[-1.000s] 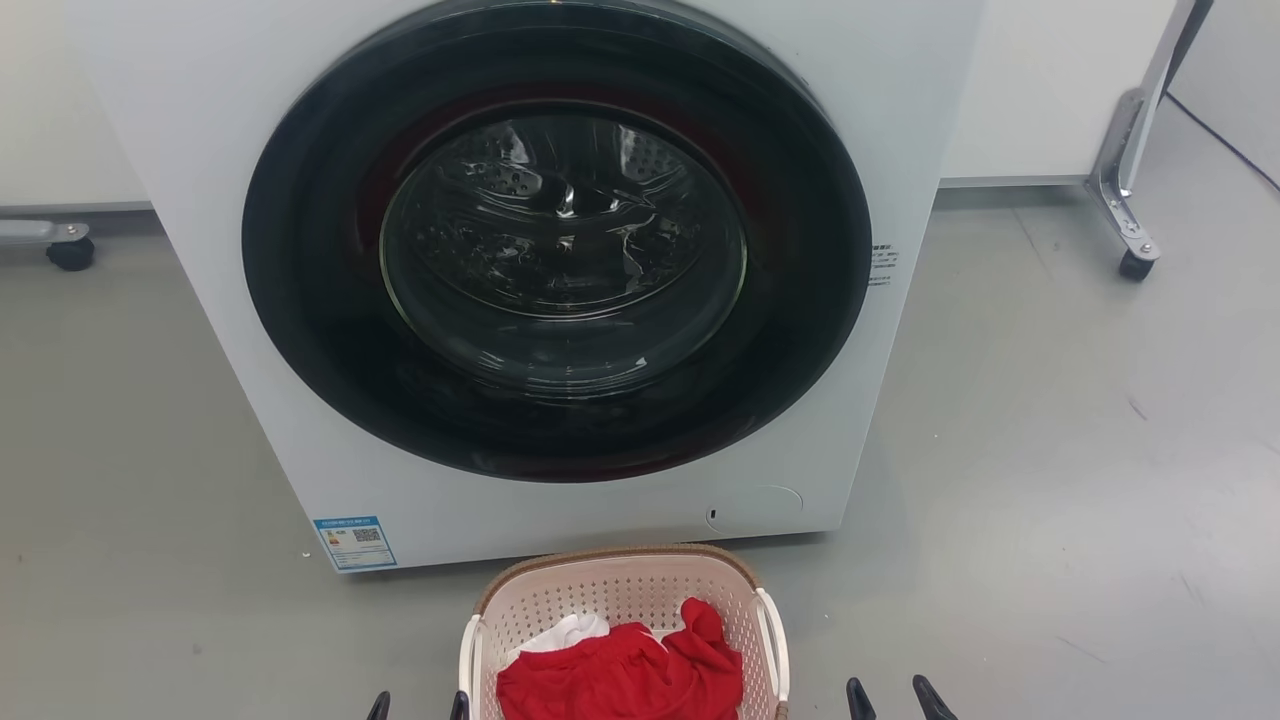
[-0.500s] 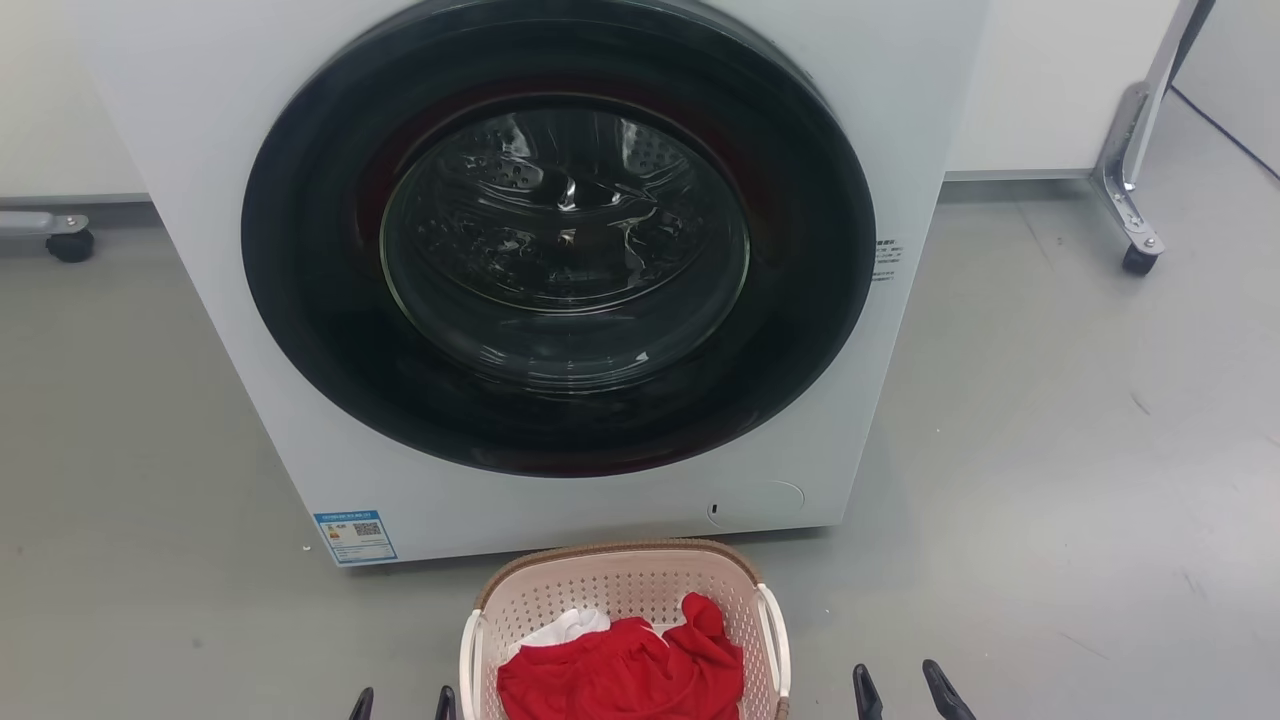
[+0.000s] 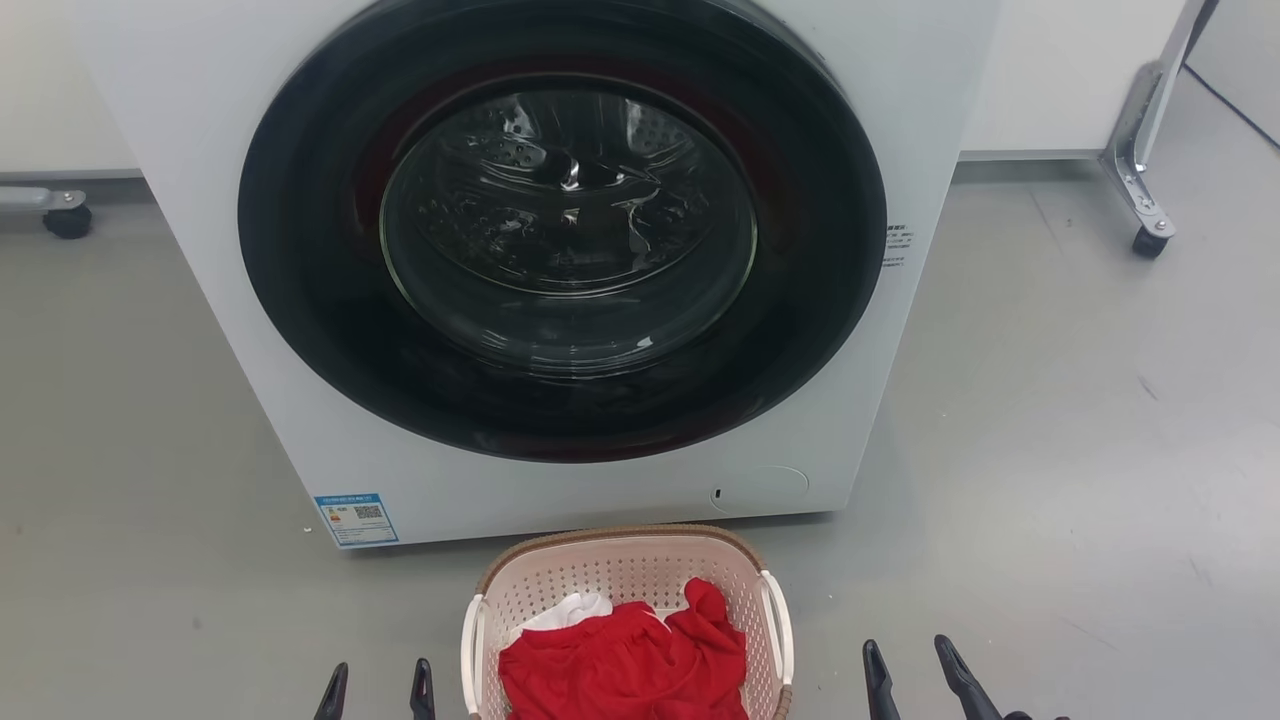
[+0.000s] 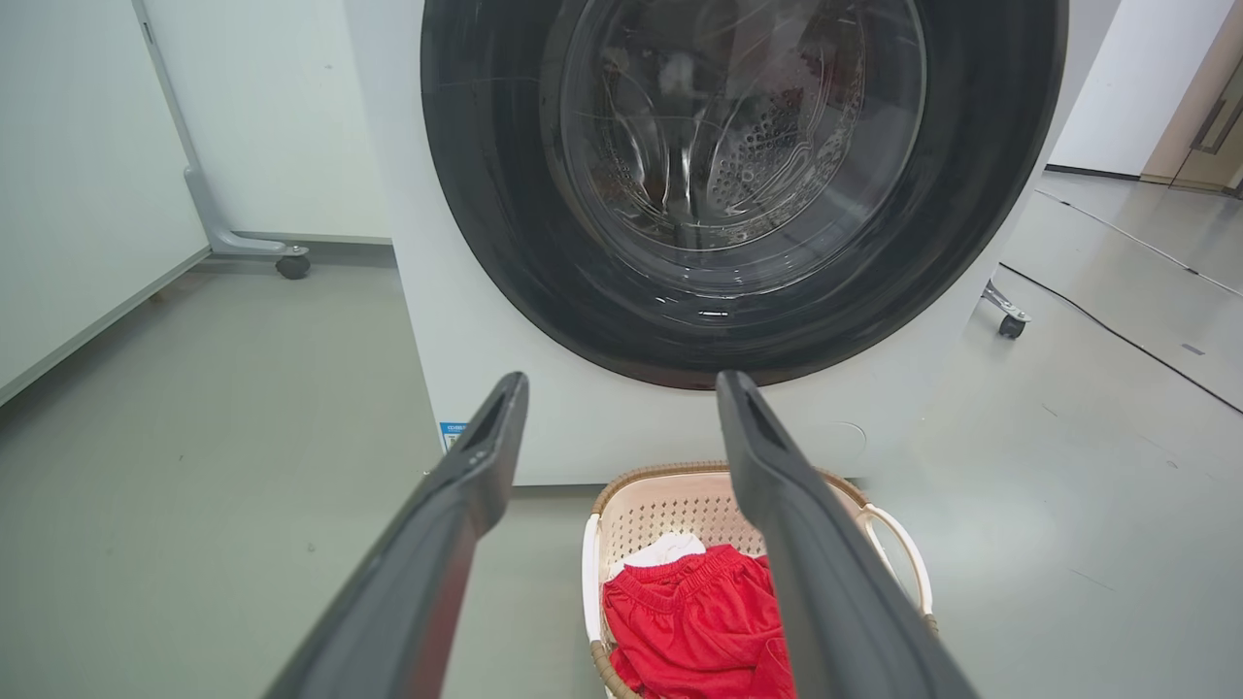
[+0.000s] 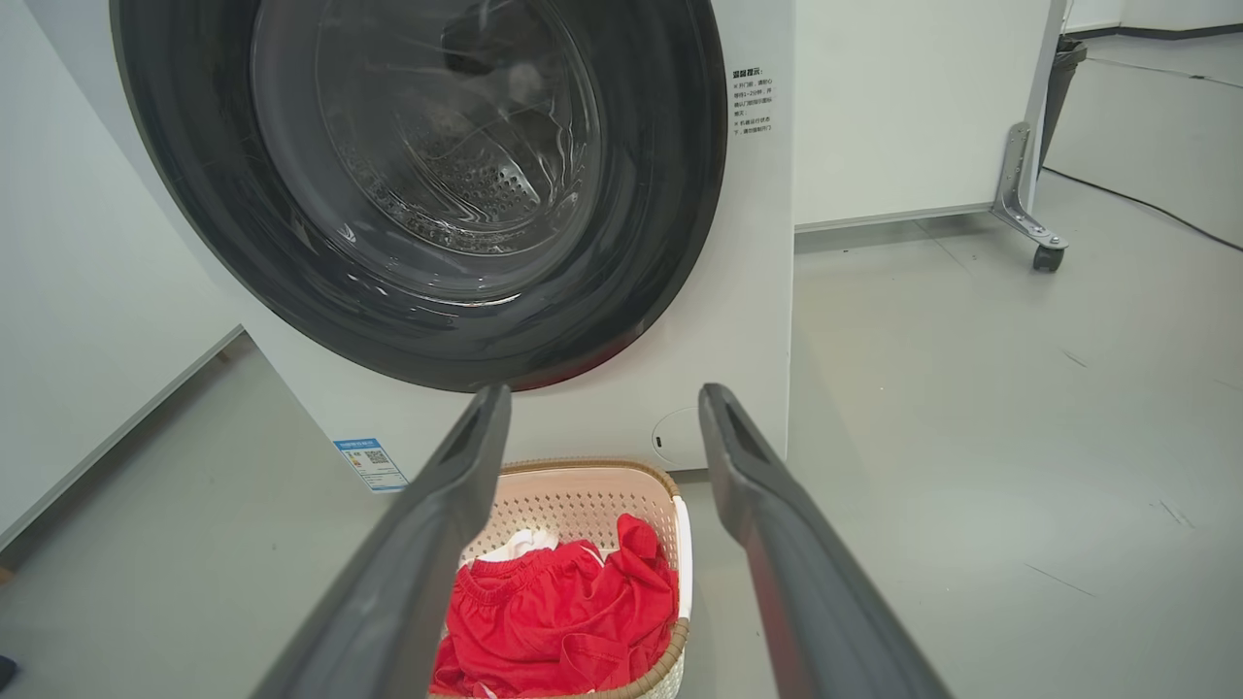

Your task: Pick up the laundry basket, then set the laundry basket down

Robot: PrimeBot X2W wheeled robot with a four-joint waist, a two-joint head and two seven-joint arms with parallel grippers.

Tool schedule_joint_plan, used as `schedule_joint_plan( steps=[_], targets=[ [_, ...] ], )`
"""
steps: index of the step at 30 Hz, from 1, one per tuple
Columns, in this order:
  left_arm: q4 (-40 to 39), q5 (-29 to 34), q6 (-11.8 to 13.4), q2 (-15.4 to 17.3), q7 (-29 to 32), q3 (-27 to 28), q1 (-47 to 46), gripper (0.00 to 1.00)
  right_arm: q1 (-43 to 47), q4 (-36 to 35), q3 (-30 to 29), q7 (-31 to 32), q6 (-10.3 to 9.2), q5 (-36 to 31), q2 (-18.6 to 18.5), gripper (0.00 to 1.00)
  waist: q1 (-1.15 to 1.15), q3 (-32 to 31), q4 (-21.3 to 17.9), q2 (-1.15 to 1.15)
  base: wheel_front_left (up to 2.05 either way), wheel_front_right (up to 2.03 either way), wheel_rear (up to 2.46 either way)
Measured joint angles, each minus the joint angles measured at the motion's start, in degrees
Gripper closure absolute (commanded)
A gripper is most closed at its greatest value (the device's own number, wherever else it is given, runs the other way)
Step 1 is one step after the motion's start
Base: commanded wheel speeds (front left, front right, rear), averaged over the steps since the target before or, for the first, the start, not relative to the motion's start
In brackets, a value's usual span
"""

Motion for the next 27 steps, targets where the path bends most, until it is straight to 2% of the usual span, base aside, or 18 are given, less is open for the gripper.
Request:
schedule_joint_plan(
  steps=[25,26,27],
  targets=[
    [0.4,0.6,0.0,-0.5,0.0,1.3,-1.0,0.00,-0.1,-0.6,-1.9,0.0,0.00,-1.3,0.7,0.00,0.00,1.2,-0.1,0.00,0.00,0.00,0.00],
    [0.5,0.5,0.0,-0.7,0.0,1.6,-0.9,1.00,-0.2,-0.4,-1.7,0.1,0.01,-1.4,0.7,1.00,0.00,1.2,-0.1,0.00,0.00,0.00,0.00],
    [1.0,0.5,-0.1,-0.7,0.1,1.5,-0.8,1.00,0.0,0.1,-1.6,0.1,0.02,-1.3,0.7,1.00,0.00,1.2,-0.1,0.00,0.00,0.00,0.00]
  ],
)
